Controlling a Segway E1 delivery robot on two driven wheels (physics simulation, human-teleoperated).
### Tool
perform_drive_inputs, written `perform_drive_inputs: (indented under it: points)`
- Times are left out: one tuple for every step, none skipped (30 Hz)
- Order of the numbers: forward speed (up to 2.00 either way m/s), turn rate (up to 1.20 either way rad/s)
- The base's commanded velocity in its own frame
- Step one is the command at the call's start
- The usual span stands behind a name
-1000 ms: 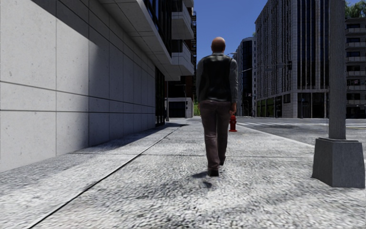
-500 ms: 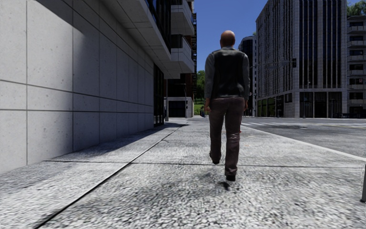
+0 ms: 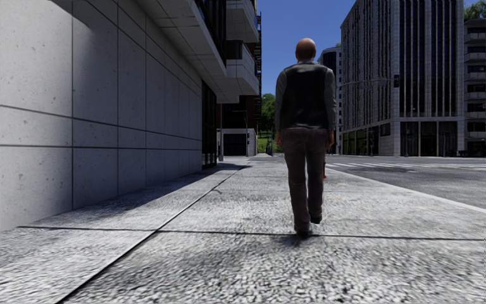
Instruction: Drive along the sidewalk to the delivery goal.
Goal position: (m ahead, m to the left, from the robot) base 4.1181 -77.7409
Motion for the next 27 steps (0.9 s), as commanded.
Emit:
perform_drive_inputs:
  points:
    - [1.09, 0.00]
    - [1.09, 0.00]
    - [1.09, 0.00]
    - [1.09, 0.00]
    - [1.09, 0.00]
    - [1.09, 0.00]
    - [1.09, 0.00]
    - [1.09, 0.00]
    - [1.09, 0.00]
    - [1.09, 0.00]
    - [1.09, 0.00]
    - [1.09, 0.00]
    - [1.09, 0.00]
    - [1.09, 0.00]
    - [1.09, 0.00]
    - [1.09, 0.00]
    - [1.09, 0.00]
    - [1.09, 0.00]
    - [1.09, 0.00]
    - [1.09, 0.00]
    - [1.09, 0.00]
    - [1.09, 0.00]
    - [1.09, 0.00]
    - [1.09, 0.00]
    - [1.09, 0.00]
    - [1.09, 0.00]
    - [1.09, 0.00]
